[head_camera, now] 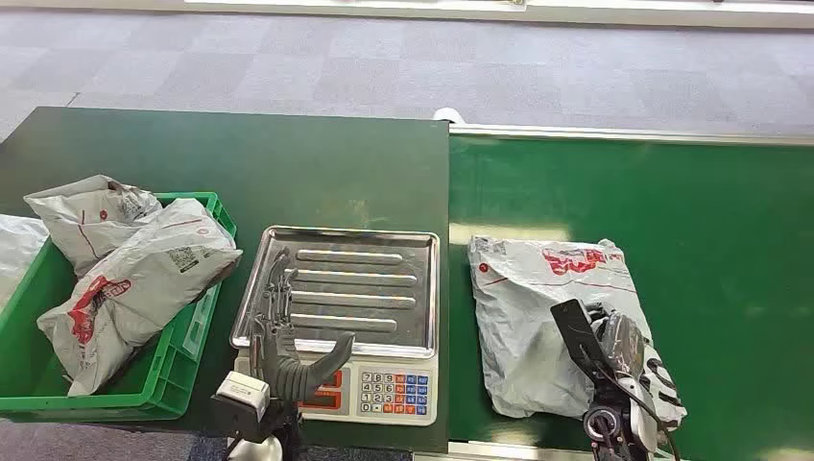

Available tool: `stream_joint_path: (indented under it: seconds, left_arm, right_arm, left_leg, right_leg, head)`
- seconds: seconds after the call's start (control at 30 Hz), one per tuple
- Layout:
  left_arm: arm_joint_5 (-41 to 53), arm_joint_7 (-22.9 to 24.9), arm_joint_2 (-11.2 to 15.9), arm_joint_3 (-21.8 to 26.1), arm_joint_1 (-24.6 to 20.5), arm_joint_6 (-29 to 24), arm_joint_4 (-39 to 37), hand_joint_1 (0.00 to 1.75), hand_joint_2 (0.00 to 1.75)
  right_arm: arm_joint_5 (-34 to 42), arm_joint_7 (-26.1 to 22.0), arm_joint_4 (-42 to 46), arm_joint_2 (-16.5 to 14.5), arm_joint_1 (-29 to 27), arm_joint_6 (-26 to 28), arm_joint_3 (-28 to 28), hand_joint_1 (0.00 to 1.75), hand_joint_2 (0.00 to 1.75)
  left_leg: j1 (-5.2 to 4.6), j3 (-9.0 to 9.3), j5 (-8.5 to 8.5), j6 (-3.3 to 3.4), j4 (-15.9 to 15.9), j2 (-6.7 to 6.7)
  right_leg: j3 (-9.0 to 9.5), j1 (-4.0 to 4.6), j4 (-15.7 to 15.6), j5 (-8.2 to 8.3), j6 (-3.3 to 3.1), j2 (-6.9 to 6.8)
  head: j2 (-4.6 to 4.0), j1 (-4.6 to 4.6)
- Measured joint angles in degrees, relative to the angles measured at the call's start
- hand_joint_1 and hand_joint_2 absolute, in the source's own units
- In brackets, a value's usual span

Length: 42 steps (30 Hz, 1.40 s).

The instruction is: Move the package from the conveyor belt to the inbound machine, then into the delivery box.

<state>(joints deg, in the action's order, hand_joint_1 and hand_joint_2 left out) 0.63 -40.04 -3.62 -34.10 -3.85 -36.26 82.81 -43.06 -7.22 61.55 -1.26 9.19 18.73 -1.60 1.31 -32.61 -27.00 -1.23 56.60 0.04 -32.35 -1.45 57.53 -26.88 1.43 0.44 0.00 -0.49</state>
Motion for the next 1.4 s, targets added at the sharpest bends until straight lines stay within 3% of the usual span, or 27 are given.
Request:
stream_joint_path:
  seconds: [0.17, 0.37, 0.73, 0.9, 1.03, 1.23, 1.37, 1.4]
  left_arm:
    - [0.9, 0.97, -1.3, 0.1, -1.07, 2.71, -0.07, 0.0, 1.75]
    - [2.07, 1.9, -3.41, 0.1, -2.94, 5.42, -0.92, 0.0, 1.75]
    - [2.9, 1.95, -5.42, -1.32, -5.27, 8.66, -2.85, 0.0, 1.75]
    - [3.82, 2.21, -6.66, -1.45, -6.17, 9.41, -2.95, 0.0, 1.75]
    - [3.82, 2.27, -6.8, -1.08, -6.72, 9.29, -2.37, 0.0, 1.75]
    - [3.53, 1.84, -6.29, 0.04, -6.65, 7.56, -0.08, 0.0, 1.75]
    - [3.12, 1.53, -6.1, 0.24, -6.64, 6.84, 0.23, 0.0, 1.75]
    - [2.05, 1.15, -5.78, 0.51, -6.99, 5.67, 0.4, 0.0, 1.75]
  right_arm:
    - [1.73, -4.14, 7.06, -1.25, -3.35, 3.73, 0.26, 1.75, 1.75]
    - [2.52, -5.16, 17.81, -2.5, -10.0, 5.04, 0.26, 1.75, 1.75]
    - [2.59, -8.05, 28.23, -3.41, -13.67, 7.7, -0.96, 1.75, 1.75]
    - [1.76, -8.62, 31.28, -3.68, -12.53, 7.45, -0.61, 1.75, 1.75]
    - [1.79, -8.39, 31.48, -3.7, -9.71, 3.92, 1.42, 1.75, 1.75]
    - [0.87, -7.19, 27.65, -3.7, -2.48, -0.78, 7.02, 1.75, 1.75]
    - [0.92, -7.18, 26.78, -3.7, -1.37, -1.64, 8.06, 1.75, 1.75]
    - [0.8, -6.78, 24.41, -3.94, 1.44, -3.36, 9.53, 1.75, 1.75]
  left_leg:
    - [0.0, -0.04, 0.0, 0.0, 0.0, -0.03]
    - [-0.01, -0.08, -0.02, 0.01, 0.0, 0.02]
    - [-0.01, -0.08, -0.01, 0.0, 0.0, 0.06]
    - [-0.01, -0.08, -0.01, 0.01, 0.0, 0.03]
    - [0.0, -0.05, 0.01, 0.0, 0.0, 0.07]
    - [0.01, -0.04, 0.06, 0.02, -0.01, -0.02]
    - [0.01, -0.07, 0.07, 0.02, -0.01, -0.05]
    - [0.0, -0.06, 0.08, 0.03, 0.0, -0.03]
  right_leg:
    - [-0.06, 0.0, 0.0, -0.01, 0.0, -0.04]
    - [-0.08, -0.01, -0.01, 0.0, 0.0, -0.01]
    - [-0.1, -0.01, 0.0, 0.01, 0.0, 0.04]
    - [-0.07, -0.01, 0.0, 0.02, 0.0, 0.03]
    - [-0.04, 0.0, 0.01, 0.03, -0.01, 0.05]
    - [0.02, 0.01, 0.03, 0.03, -0.02, -0.05]
    - [0.03, 0.01, 0.04, 0.03, -0.02, -0.09]
    - [0.02, 0.01, 0.05, 0.05, -0.02, -0.06]
  head:
    - [0.0, 0.01]
    - [0.0, -0.01]
    - [0.0, 0.0]
    - [0.0, -0.01]
    - [0.0, -0.02]
    - [0.0, 0.01]
    - [0.0, 0.0]
    - [0.0, -0.01]
